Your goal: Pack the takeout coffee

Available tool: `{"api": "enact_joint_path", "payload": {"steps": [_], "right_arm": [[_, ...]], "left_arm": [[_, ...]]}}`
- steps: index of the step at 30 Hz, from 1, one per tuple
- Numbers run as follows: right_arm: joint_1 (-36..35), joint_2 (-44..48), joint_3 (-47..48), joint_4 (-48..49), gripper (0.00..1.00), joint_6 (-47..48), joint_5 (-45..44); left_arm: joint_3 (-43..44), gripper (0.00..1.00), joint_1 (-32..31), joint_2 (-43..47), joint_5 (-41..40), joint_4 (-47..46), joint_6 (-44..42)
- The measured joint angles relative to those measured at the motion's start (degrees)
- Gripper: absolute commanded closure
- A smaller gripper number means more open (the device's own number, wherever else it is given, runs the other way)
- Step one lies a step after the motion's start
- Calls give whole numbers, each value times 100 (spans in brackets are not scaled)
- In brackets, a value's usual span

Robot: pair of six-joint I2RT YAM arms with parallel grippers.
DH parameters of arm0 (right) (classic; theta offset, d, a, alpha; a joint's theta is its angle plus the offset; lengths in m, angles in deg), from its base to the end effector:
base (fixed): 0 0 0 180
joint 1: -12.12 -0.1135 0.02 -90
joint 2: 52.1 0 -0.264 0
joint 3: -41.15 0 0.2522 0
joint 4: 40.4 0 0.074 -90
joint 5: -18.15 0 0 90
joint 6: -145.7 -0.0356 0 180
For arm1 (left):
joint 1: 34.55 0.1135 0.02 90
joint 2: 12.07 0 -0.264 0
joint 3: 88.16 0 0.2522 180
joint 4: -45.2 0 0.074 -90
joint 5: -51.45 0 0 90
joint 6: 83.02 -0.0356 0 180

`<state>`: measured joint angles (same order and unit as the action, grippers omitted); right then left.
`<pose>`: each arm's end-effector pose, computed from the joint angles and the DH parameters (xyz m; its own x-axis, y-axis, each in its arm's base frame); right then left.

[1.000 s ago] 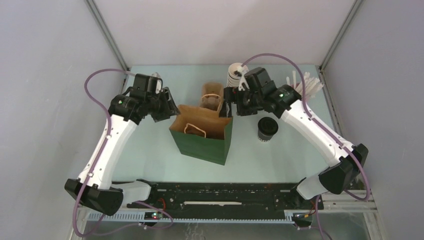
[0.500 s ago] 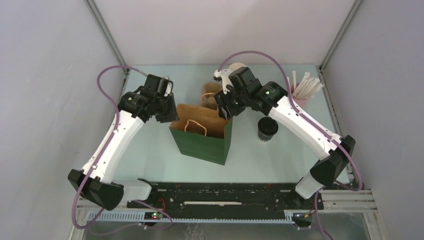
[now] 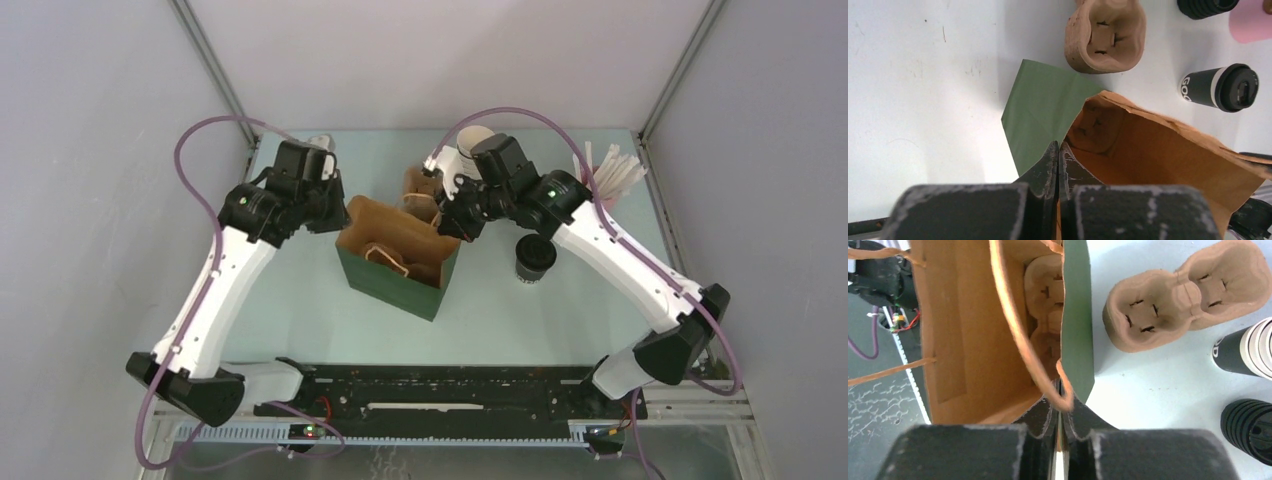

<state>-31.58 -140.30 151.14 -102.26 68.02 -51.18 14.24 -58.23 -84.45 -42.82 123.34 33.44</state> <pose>0.2285 0.2357 0.4019 -0.2751 -0.5390 -0.7961 -0.9216 0.3836 0.0587 0.2131 -0.0906 0.4098 -0.7686 -0.1481 -0.6223 0.0140 0.9687 -0.2478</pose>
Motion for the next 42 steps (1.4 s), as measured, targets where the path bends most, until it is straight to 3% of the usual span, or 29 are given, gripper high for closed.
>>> {"api": "enact_joint_path", "payload": {"steps": [6, 15, 21, 31, 42], "right_arm": [[-374, 511, -208, 160, 100, 505, -127], [-1217, 767, -634, 1049, 100, 1021, -310], [-1410, 761, -772, 1281, 100, 1082, 61], [-1464, 990, -1353, 1545, 100, 763, 219], [-737, 1213, -1453, 1759, 100, -407, 1060]], "left_arm": [[-149, 100, -42, 612, -144, -258, -57], [-2581, 100, -151, 2404, -442, -2614, -450], [-2789, 100, -155, 2470, -522, -3311, -658], [-2747, 100, -155, 2809, -595, -3112, -579], [-2498, 100, -155, 2546, -551, -2098, -136]]}}
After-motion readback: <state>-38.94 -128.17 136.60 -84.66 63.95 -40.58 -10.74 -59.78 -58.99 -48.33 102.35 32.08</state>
